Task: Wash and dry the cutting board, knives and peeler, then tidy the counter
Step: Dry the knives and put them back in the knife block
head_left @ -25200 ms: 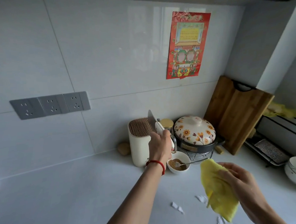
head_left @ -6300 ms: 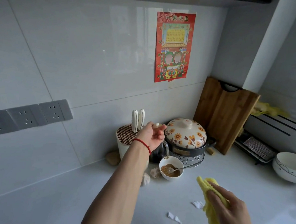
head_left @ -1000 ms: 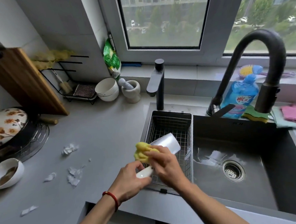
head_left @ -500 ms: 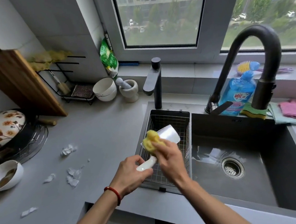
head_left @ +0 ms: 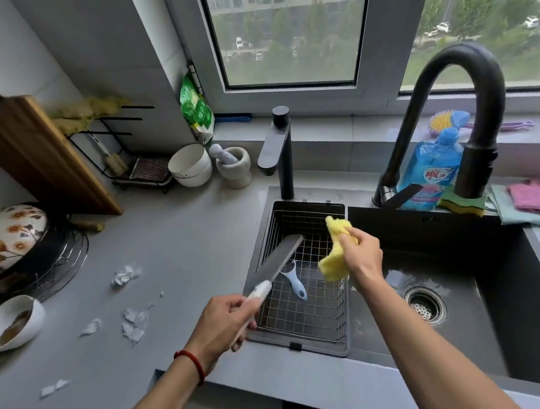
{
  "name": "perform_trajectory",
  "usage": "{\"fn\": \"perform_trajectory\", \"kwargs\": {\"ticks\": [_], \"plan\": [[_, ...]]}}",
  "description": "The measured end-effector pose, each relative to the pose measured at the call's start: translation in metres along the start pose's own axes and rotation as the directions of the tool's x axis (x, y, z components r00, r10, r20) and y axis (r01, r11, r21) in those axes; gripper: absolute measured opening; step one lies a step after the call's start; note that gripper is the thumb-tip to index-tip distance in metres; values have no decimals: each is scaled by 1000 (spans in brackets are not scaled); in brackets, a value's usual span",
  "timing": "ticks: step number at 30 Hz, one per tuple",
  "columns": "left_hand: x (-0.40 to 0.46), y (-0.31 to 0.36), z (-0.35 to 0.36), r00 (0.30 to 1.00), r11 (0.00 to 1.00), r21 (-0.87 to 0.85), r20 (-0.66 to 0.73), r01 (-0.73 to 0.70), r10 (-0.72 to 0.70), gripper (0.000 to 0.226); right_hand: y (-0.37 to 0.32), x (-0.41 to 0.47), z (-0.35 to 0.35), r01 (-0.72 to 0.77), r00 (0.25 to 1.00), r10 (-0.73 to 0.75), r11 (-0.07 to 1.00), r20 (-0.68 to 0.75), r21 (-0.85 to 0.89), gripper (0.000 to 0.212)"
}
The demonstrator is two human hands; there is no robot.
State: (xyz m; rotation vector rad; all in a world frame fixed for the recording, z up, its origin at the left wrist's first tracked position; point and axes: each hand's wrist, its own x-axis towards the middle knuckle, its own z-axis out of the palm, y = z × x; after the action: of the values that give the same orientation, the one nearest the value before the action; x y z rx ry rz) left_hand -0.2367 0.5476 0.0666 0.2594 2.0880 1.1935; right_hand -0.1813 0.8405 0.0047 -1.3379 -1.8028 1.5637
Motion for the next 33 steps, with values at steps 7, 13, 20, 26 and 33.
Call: {"fn": "perform_trajectory", "kwargs": {"ticks": [7,13,20,26,33], "plan": [[0,-3,1,891,505,-736,406,451,-204,40,-29,-55,-5,288,940,-310,945,140,156,35],[-7,3,14,870,547,-684,444,484,-214,41,-21,-88,37,752,620,-671,657,406,-63,13],[-18,-3,11,866,580,-656,457,483,-204,44,-37,-32,33,543,838,-488,787,243,-293,16],[-10,5,0,889,560,-704,434,437,-149,39,-14,-114,25,806,574,-651,557,496,-202,18],[-15,3,2,851,577,-656,505,486,-143,40,-40,-23,17,592,805,-515,682,293,-428,16]]}}
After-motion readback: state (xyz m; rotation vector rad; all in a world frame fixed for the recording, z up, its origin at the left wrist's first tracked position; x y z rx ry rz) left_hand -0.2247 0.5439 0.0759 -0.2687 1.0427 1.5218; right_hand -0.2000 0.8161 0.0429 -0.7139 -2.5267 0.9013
